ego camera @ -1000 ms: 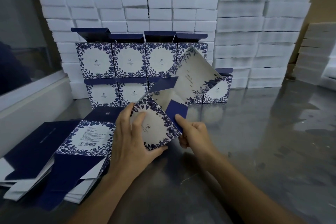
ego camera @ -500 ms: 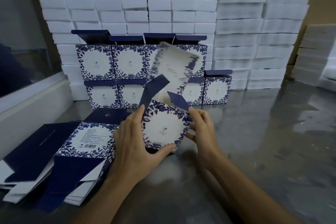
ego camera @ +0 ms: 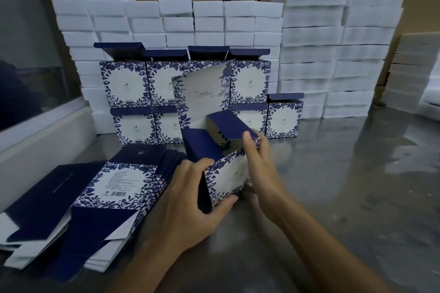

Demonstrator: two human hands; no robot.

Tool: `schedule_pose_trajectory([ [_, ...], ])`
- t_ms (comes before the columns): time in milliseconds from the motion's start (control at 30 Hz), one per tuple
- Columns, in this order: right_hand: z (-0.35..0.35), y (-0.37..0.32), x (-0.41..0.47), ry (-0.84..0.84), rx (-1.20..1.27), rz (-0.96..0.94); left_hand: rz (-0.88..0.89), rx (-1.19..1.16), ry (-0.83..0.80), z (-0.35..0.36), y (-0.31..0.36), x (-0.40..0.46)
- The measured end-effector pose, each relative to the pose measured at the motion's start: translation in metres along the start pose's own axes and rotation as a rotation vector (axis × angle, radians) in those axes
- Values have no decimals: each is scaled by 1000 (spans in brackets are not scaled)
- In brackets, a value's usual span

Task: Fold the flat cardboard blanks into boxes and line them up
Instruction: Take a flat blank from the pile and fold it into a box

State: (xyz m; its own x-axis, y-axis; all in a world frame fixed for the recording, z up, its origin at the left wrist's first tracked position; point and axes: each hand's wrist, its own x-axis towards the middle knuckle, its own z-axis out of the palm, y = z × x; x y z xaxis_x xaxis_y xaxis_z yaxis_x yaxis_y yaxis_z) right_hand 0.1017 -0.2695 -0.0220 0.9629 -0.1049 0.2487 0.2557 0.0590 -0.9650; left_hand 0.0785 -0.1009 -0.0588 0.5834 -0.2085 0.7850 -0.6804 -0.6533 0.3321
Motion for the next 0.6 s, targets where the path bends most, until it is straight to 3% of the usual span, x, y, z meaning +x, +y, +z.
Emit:
schedule_pose_trajectory([
  [100, -2, -2, -2, 72, 46, -48, 9, -61, -10, -2, 4, 0],
  [167, -4, -5, -4, 115, 57, -89, -78, -274, 45, -1, 12, 3],
  [300, -3, -6, -7, 151, -43, -237, -404, -524, 189, 3, 14, 7],
  [433, 0, -1, -12, 187, -310, -464, -800, -741, 174, 2, -1, 8],
  [600, 0, 4, -15, 158, -426, -618, -971, -760, 201, 5, -16, 9],
])
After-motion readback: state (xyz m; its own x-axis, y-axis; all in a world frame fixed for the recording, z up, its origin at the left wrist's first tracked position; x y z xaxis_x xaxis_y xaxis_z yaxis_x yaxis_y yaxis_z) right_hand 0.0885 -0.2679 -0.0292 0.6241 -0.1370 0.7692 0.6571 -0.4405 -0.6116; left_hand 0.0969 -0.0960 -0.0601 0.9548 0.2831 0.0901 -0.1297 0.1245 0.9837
